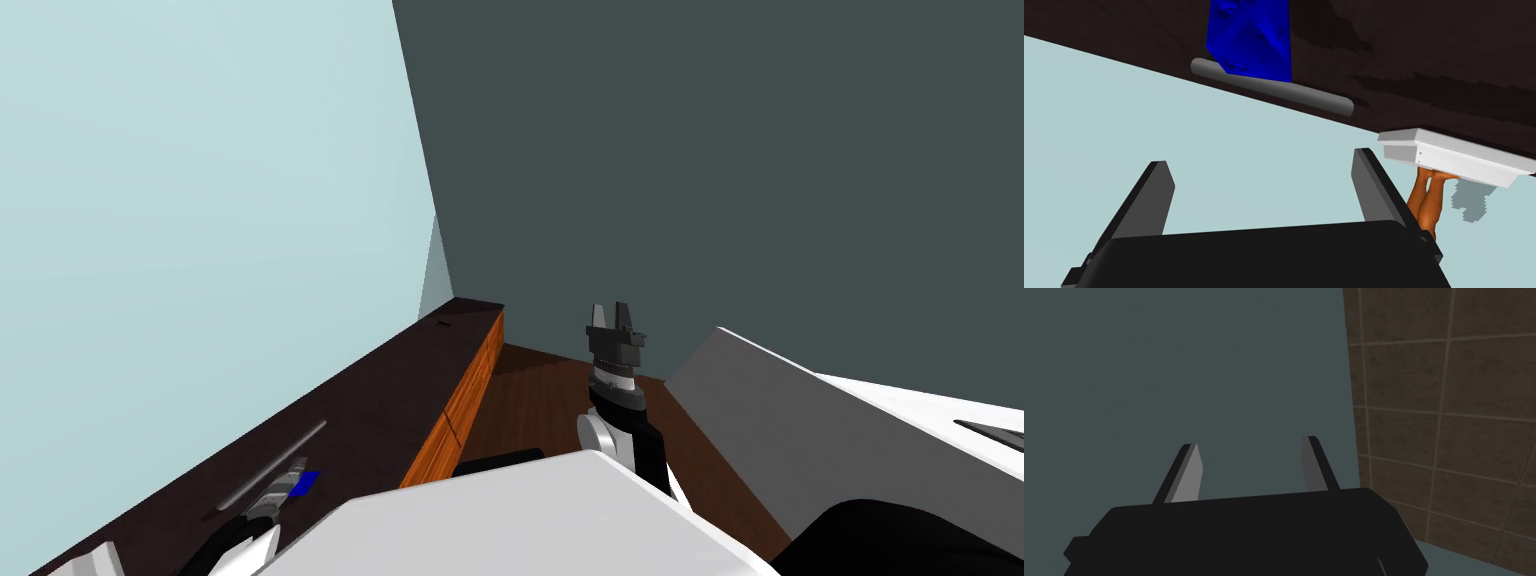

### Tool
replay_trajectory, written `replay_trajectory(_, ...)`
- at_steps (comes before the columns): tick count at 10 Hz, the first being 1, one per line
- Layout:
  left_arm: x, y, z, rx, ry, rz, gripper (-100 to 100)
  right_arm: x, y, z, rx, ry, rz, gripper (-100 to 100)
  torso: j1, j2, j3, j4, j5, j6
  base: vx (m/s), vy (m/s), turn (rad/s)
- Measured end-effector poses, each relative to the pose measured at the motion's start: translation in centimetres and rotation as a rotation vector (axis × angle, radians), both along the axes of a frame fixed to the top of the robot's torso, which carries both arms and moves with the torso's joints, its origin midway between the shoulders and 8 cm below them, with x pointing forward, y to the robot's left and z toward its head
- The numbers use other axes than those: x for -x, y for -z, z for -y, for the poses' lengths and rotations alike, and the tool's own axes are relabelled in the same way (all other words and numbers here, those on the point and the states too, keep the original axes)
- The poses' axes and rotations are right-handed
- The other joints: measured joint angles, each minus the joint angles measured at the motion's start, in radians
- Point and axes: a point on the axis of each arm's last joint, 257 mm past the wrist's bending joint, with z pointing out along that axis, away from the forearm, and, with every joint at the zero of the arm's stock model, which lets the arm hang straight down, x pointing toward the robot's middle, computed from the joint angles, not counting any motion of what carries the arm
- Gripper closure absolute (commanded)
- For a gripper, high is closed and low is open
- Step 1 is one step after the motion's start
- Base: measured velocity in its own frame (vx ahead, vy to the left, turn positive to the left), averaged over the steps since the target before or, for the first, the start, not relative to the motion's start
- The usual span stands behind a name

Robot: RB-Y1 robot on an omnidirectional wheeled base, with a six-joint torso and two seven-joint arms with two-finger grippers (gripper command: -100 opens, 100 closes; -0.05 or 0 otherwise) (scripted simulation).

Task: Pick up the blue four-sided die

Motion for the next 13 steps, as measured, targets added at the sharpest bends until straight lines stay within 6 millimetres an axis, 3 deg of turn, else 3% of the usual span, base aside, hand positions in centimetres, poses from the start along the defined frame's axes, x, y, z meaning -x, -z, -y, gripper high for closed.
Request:
replay_trajectory(6,1.5,3.6,3.7,0.059,0.008,-0.072,-100,0.0,0.0,0.0,0.0,0.0,0.0,0,-0.001,-0.001,0.0,0.0,0.0,0.0,-0.01,0.034,-0.096)
replay_trajectory(8,1.9,4.1,4.0,0.064,0.007,-0.078,-100,0.0,0.0,0.0,0.0,0.0,0.0,0,-0.003,-0.002,-0.001,0.0,-0.001,0.0,0.002,0.002,0.009)
replay_trajectory(9,1.8,4.1,4.0,0.064,0.007,-0.078,0,0.0,0.0,0.0,0.0,0.0,0.0,0,-0.003,-0.002,-0.001,0.0,-0.001,0.0,0.0,0.0,0.0)
replay_trajectory(10,1.8,4.1,4.0,0.064,0.007,-0.078,-100,0.0,0.0,0.0,0.0,0.0,0.0,0,-0.003,-0.002,-0.001,0.0,-0.001,0.0,-0.019,0.019,-0.064)
replay_trajectory(13,2.0,4.3,3.9,0.061,-0.019,-0.074,-100,0.0,0.0,0.0,0.0,0.0,0.0,0,0.0,0.001,0.0,0.0,0.0,0.0,-0.04,0.054,-0.11)
